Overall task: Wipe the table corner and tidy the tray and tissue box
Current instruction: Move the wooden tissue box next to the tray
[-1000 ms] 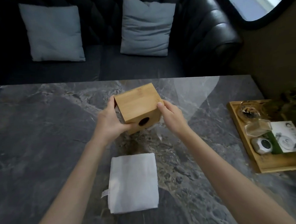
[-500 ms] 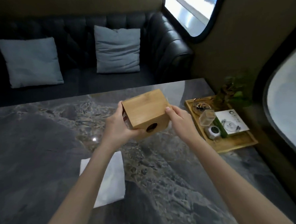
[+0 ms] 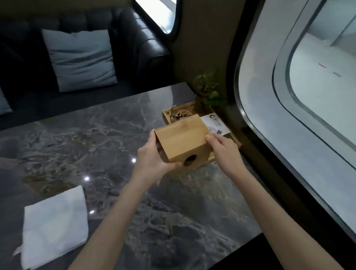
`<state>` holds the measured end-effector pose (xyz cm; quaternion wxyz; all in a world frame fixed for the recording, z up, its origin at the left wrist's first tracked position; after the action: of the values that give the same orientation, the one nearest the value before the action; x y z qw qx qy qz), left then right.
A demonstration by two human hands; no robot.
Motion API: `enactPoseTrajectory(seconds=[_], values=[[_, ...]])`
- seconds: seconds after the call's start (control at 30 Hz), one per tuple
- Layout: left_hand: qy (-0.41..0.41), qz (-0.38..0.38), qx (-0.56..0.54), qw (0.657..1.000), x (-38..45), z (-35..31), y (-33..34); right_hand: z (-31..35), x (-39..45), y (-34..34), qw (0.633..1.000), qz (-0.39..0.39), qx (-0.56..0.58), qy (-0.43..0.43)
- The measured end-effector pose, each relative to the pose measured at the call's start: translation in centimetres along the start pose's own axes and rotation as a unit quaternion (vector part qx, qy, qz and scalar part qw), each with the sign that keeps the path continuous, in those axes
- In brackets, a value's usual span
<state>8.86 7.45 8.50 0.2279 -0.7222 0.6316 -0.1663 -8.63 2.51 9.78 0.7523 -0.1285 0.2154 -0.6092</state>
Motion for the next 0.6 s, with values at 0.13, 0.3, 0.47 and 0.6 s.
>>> enactPoseTrajectory(seconds=[0.13,0.3,0.47,0.6], values=[[0.004,0.031,-0.002,1.000,0.5,-1.3,3.7,-2.6,-0.5,-3.1,0.999,-0.024,0.015,0.024],[0.007,0.064,0.000,0.998,1.1,-2.5,7.8,-5.5,-1.3,-6.1,0.998,-0.033,0.024,0.054],[0.011,0.095,0.019,0.995,1.3,-3.0,11.3,-8.4,-2.0,-8.3,0.995,-0.052,0.022,0.078],[0.009,0.111,0.024,0.994,1.0,-2.7,13.4,-10.6,-2.2,-9.0,0.994,-0.043,0.014,0.096]])
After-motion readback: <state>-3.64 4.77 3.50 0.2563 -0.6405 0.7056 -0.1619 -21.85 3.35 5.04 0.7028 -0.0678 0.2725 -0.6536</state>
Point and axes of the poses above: each hand's wrist, its own x-axis towards the middle knuckle, its own y-axis out of the palm, z = x × y, the point moved 1 cm from there along x, towards the middle knuckle, and after that the axes turned 3 degrees about z, right-handed, at the moved point
